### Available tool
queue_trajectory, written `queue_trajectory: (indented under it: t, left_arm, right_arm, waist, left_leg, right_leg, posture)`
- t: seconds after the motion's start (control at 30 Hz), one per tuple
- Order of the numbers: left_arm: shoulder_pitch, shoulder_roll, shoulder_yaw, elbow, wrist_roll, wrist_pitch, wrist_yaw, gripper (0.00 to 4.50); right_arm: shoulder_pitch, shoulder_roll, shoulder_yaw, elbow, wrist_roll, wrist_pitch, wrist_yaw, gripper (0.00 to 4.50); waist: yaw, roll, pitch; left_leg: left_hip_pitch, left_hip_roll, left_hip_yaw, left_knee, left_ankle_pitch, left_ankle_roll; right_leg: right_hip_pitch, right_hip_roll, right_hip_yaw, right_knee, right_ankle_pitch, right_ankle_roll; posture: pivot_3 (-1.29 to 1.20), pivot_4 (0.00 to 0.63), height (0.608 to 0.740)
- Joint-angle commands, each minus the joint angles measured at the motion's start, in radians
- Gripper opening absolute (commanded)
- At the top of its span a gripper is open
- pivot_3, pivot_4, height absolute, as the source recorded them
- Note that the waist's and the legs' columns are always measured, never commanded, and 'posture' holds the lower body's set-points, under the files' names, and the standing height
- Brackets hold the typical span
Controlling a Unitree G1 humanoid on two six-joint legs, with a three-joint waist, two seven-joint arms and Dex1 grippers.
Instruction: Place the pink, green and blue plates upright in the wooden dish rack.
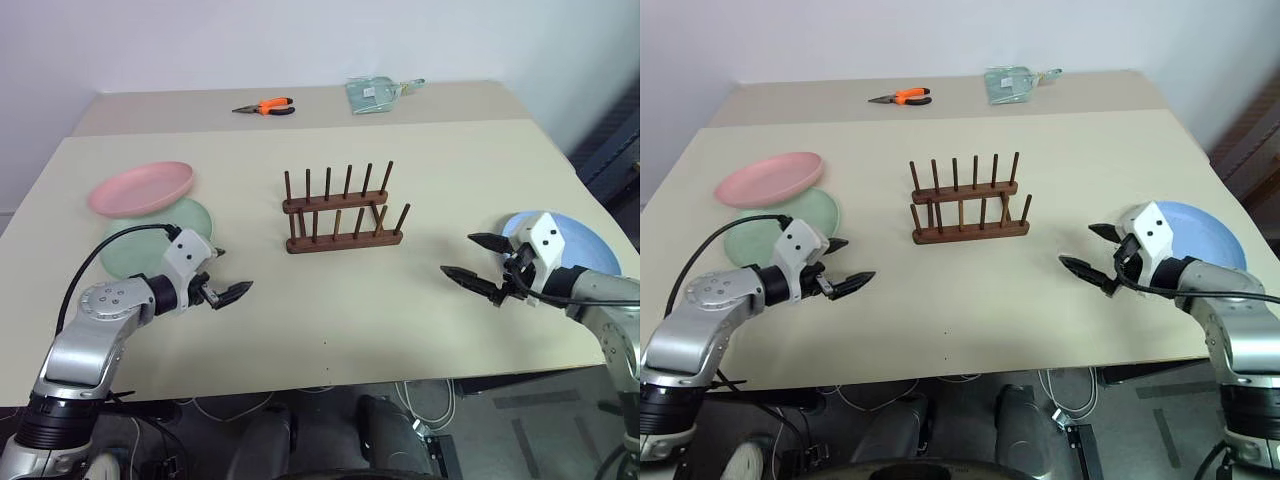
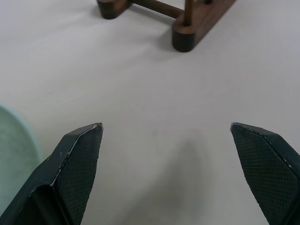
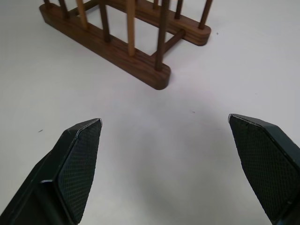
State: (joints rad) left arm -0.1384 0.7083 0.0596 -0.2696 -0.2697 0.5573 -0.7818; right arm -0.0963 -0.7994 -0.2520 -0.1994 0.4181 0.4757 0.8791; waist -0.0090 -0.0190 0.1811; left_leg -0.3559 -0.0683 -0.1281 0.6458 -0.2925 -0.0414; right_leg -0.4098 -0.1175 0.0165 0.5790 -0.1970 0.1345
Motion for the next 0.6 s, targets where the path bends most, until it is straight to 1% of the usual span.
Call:
queue_trajectory:
  t: [0.03, 0.3, 0.4, 0.47, 0.57, 0.6]
  left_arm:
    - [-0.035, 0.001, -0.003, 0.020, 0.014, -0.033, 0.008, 4.50]
    - [-0.070, -0.014, -0.032, 0.049, 0.033, -0.062, 0.015, 4.50]
    - [-0.087, -0.015, -0.054, 0.070, 0.039, -0.080, 0.005, 4.50]
    - [-0.119, -0.027, -0.080, 0.108, 0.037, -0.085, -0.016, 4.50]
    - [-0.185, -0.046, -0.126, 0.197, 0.041, -0.119, -0.074, 4.50]
    - [-0.224, -0.055, -0.156, 0.242, 0.066, -0.146, -0.088, 4.50]
  right_arm:
    - [-0.017, 0.010, -0.022, -0.027, 0.012, -0.014, -0.021, 4.43]
    - [-0.085, 0.041, 0.030, 0.027, -0.016, -0.048, -0.035, 4.43]
    - [-0.097, 0.040, 0.050, 0.032, 0.003, -0.019, -0.018, 4.43]
    - [-0.080, 0.042, 0.054, -0.001, 0.028, 0.010, -0.009, 4.43]
    - [-0.052, 0.079, 0.064, -0.057, 0.017, 0.013, -0.061, 4.43]
    - [-0.038, 0.085, 0.065, -0.081, 0.021, 0.020, -0.067, 4.43]
  waist:
    - [0.000, 0.000, 0.000]
    - [-0.001, 0.000, 0.000]
    - [0.001, 0.000, 0.000]
    - [0.003, 0.000, 0.000]
    - [0.004, 0.000, 0.000]
    - [0.005, 0.000, 0.000]
  left_leg:
    - [0.000, 0.000, 0.000, 0.000, 0.000, 0.000]
    - [0.000, 0.000, 0.000, 0.000, 0.000, 0.000]
    - [0.000, 0.000, 0.000, 0.000, 0.000, 0.000]
    - [0.000, 0.000, 0.000, 0.000, 0.000, 0.000]
    - [0.000, -0.001, 0.000, 0.000, 0.000, 0.000]
    - [0.000, -0.001, 0.000, 0.000, 0.000, 0.000]
  right_leg:
    - [0.000, 0.000, 0.000, 0.000, 0.000, 0.000]
    - [0.000, 0.000, 0.000, 0.000, 0.000, 0.000]
    - [0.000, 0.000, 0.000, 0.000, 0.000, 0.000]
    - [0.000, 0.000, 0.000, 0.000, 0.000, 0.000]
    - [0.000, 0.000, 0.000, 0.000, 0.000, 0.000]
    - [0.000, 0.000, 0.000, 0.000, 0.000, 0.000]
  posture:
    - [0.00, 0.150, 0.740]
    - [0.00, 0.150, 0.740]
    - [0.00, 0.150, 0.740]
    - [0.00, 0.150, 0.740]
    - [0.00, 0.150, 0.740]
    - [0.00, 0.150, 0.740]
